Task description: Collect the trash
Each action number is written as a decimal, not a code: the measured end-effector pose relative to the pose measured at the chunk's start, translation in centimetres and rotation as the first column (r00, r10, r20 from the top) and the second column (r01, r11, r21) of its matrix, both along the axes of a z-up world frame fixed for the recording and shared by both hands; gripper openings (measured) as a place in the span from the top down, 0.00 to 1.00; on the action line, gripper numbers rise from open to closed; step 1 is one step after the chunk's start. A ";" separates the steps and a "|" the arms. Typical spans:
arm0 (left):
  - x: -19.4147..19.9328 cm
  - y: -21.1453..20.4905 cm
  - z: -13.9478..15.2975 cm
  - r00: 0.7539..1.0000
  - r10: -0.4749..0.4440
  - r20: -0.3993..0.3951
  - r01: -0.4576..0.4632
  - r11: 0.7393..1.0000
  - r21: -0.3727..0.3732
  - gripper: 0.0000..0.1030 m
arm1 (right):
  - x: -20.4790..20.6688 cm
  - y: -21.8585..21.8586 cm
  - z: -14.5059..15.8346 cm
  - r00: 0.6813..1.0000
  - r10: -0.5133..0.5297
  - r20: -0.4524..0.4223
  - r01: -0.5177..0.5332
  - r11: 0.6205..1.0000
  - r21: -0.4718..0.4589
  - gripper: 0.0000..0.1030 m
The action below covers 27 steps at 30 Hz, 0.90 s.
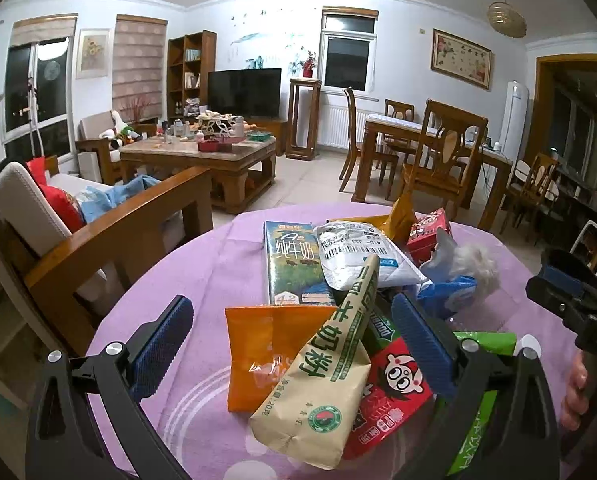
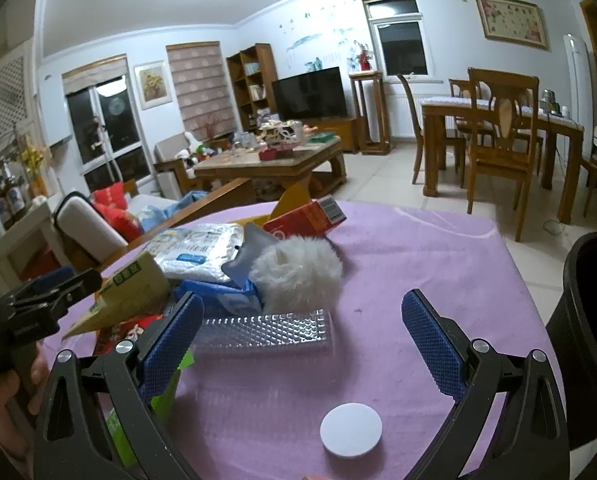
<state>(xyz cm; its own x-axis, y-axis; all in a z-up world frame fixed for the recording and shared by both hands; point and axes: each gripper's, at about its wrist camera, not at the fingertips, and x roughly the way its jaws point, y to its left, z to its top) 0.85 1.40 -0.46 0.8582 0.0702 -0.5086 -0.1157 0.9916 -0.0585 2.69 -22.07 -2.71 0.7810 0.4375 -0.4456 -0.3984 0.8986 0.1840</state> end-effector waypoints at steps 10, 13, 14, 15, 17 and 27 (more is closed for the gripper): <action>0.0 0.4 -0.1 1.000 0.003 -0.001 -0.003 1.000 -0.001 0.04 | 0.1 0.2 -0.1 1.000 0.001 -0.002 -0.001 1.000 0.005 0.05; -0.1 0.5 -0.1 1.000 0.003 0.000 -0.003 1.000 -0.001 0.04 | 0.3 0.2 -0.2 1.000 0.002 -0.006 -0.002 1.000 0.008 0.05; -0.1 0.5 0.0 1.000 0.002 0.000 -0.002 1.000 -0.001 0.04 | 0.3 0.2 -0.2 1.000 0.002 -0.006 -0.002 1.000 0.009 0.05; -0.1 0.5 -0.1 1.000 0.003 -0.001 -0.003 1.000 0.000 0.04 | 0.3 0.2 -0.2 1.000 0.002 -0.005 -0.002 1.000 0.009 0.05; -0.1 0.6 0.0 1.000 0.002 0.001 -0.002 1.000 -0.002 0.04 | 0.3 0.2 -0.2 1.000 0.003 -0.007 -0.002 1.000 0.008 0.05; -0.1 0.5 0.0 1.000 0.002 -0.001 -0.002 1.000 -0.002 0.04 | 0.6 0.2 -0.6 1.000 0.001 -0.017 0.000 1.000 0.014 0.05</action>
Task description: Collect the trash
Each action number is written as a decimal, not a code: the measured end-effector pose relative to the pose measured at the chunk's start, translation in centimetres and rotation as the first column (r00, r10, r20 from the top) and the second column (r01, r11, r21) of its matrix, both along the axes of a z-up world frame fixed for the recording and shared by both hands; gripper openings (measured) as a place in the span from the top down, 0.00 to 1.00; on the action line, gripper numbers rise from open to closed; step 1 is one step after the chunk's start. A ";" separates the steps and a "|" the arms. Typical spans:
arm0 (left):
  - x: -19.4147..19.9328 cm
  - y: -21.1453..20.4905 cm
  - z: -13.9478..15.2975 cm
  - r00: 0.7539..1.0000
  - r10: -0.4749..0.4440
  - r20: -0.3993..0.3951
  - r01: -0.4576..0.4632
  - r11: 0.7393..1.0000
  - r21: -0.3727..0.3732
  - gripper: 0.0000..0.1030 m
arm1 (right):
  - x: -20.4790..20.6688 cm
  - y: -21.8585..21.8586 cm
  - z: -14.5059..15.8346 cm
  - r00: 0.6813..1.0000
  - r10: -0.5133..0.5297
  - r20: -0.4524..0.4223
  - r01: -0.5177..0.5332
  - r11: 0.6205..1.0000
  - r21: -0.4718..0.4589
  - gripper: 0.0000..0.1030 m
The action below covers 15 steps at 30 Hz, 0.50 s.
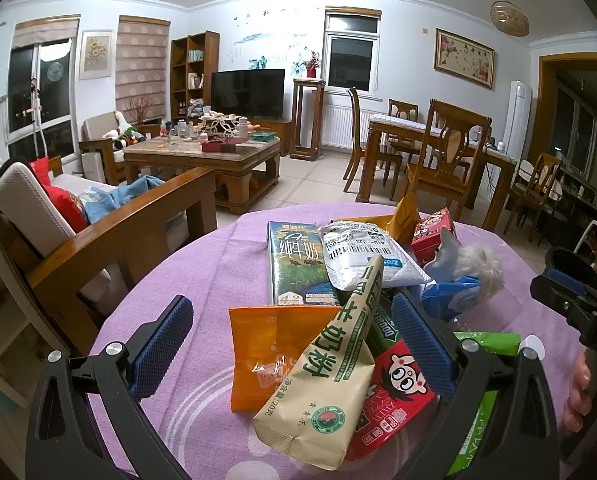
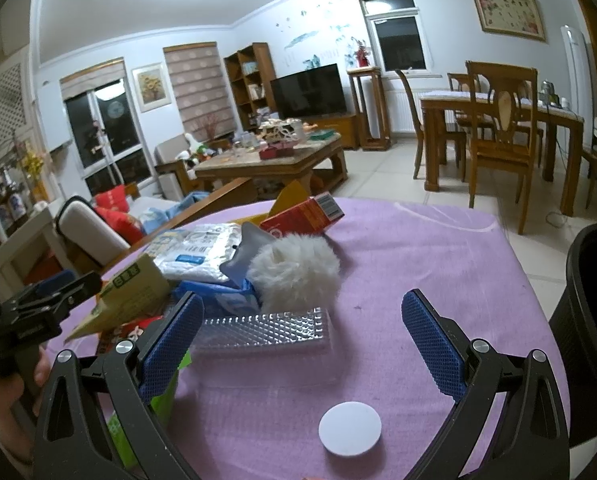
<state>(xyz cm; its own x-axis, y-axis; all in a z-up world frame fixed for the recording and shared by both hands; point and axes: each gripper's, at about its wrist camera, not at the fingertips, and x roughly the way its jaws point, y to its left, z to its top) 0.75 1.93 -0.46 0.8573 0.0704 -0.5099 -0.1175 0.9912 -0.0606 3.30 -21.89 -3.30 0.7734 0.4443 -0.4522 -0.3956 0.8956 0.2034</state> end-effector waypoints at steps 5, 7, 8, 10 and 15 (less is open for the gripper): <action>0.0 0.0 0.0 1.000 0.000 -0.001 0.000 1.000 0.000 0.04 | 0.0 -0.1 0.0 1.000 0.000 -0.002 0.000 1.000 0.001 0.05; 0.0 0.1 -0.1 1.000 -0.001 -0.001 0.001 1.000 0.000 0.04 | 0.0 -0.1 0.0 1.000 0.000 -0.004 0.000 1.000 0.001 0.05; 0.0 0.0 0.0 1.000 0.000 -0.001 0.000 1.000 0.000 0.04 | 0.0 -0.1 0.0 1.000 0.000 -0.004 0.000 1.000 0.001 0.05; 0.0 0.0 0.0 1.000 0.000 -0.001 0.000 1.000 0.000 0.04 | 0.0 0.0 -0.1 1.000 0.000 -0.003 0.000 1.000 0.002 0.05; 0.0 0.0 0.0 1.000 -0.001 -0.001 0.001 1.000 0.000 0.04 | 0.0 -0.1 0.0 1.000 0.000 -0.004 0.000 1.000 0.001 0.05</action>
